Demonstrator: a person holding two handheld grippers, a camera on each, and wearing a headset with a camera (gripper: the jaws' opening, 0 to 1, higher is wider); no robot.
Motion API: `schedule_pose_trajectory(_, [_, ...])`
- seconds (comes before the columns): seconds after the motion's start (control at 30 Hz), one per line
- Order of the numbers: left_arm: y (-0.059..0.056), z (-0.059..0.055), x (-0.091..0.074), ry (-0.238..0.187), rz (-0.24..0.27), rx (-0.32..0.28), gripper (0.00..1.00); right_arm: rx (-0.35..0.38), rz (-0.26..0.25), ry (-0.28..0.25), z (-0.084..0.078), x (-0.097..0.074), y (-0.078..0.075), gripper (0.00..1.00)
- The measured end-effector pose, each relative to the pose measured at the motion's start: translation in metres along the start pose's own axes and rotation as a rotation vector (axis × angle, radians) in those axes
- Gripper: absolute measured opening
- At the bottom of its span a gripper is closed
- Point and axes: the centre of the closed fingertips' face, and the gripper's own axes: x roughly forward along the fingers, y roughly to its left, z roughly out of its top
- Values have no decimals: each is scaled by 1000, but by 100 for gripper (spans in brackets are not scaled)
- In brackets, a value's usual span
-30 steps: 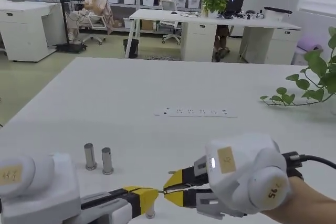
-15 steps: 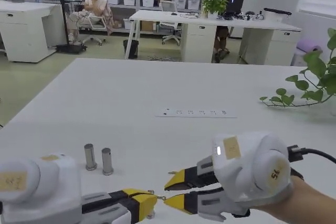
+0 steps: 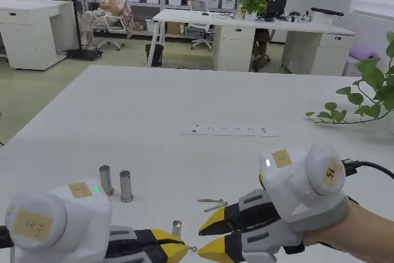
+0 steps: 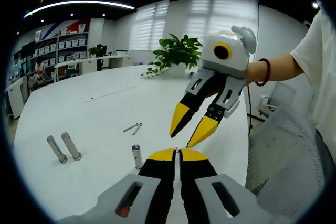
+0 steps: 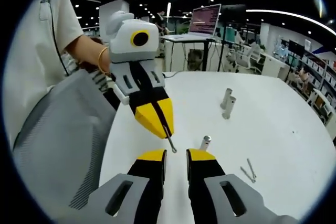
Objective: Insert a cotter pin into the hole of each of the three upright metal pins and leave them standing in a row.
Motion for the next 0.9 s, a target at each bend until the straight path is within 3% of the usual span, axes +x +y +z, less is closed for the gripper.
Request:
schedule_pose_trajectory(0.4, [-16,0,5,58,-86,174,0,38,84,9,-12,3,12,17])
schedule_pose_trajectory(0.9, [-34,-4,5,74,-165,235,0,36,196,5,-15,5,34,11])
